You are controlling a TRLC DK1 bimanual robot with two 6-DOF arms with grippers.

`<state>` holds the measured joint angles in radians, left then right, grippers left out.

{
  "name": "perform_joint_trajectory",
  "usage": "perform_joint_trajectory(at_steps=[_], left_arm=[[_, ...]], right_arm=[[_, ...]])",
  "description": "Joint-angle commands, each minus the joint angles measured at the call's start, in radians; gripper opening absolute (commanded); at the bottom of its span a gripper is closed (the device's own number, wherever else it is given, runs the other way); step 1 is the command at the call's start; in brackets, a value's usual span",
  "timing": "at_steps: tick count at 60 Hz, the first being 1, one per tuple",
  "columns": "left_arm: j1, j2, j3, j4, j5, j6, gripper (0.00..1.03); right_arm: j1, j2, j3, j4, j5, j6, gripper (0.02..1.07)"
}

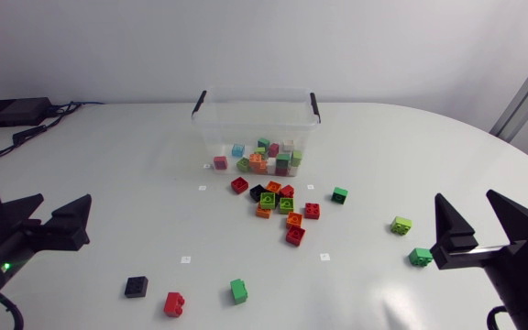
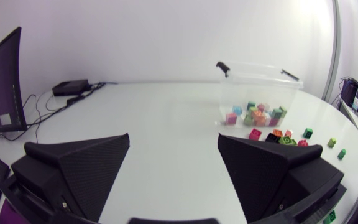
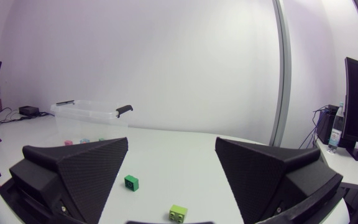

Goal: Place the duplo bricks in the container

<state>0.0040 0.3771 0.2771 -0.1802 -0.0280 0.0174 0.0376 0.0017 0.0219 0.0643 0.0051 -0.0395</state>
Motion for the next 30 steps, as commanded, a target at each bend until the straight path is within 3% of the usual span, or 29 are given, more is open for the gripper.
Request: perform_joint_trajectory(at_steps=[1, 22, 30], left_arm=[[-0.004, 0.172, 0.12, -0.085, -0.003, -0.042, 0.99], [-0.029, 0.85, 0.554, -0.614, -0.003, -0.04, 0.99], [-0.035, 0.944, 0.603, -0.697, 0.06, -0.059, 0.97]], right_arm=[[0.005, 0.024, -0.005, 0.026, 0.01, 0.041, 1.03], [0.001, 0.31, 0.121, 0.098, 0.061, 0.084, 1.03], [-0.002, 0.382, 0.156, 0.104, 0.076, 0.099, 1.03]])
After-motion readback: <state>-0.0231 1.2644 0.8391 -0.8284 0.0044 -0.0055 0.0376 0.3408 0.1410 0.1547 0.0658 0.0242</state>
